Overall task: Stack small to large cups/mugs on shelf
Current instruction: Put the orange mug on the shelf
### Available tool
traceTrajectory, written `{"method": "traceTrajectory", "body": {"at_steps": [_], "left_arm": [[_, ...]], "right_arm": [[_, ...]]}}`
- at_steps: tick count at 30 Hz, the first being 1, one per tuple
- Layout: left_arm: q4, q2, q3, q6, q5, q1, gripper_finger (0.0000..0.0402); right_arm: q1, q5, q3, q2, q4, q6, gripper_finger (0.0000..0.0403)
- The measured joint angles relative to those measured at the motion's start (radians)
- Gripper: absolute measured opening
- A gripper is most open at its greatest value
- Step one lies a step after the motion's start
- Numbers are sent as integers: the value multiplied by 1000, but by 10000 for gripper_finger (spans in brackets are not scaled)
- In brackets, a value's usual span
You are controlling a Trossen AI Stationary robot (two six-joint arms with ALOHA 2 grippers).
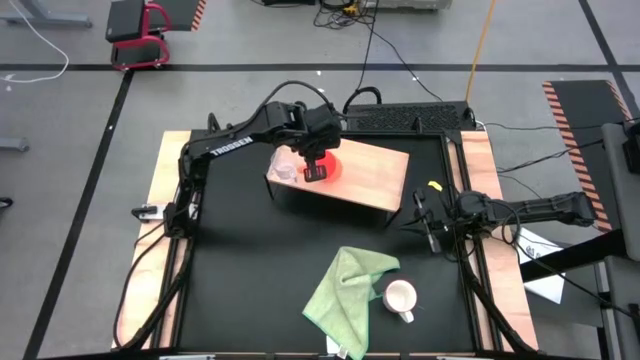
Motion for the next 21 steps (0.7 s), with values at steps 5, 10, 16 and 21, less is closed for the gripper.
{"method": "traceTrajectory", "body": {"at_steps": [5,10,16,21], "left_arm": [[4,0,0,-46,26,14,4],[48,0,0,-145,46,42,4],[45,-12,0,-208,89,56,4],[32,-35,0,-263,113,54,4]], "right_arm": [[0,0,0,0,5,0,0],[0,0,0,0,5,0,0],[0,0,0,0,5,-1,0],[0,0,0,0,5,-3,0]]}}
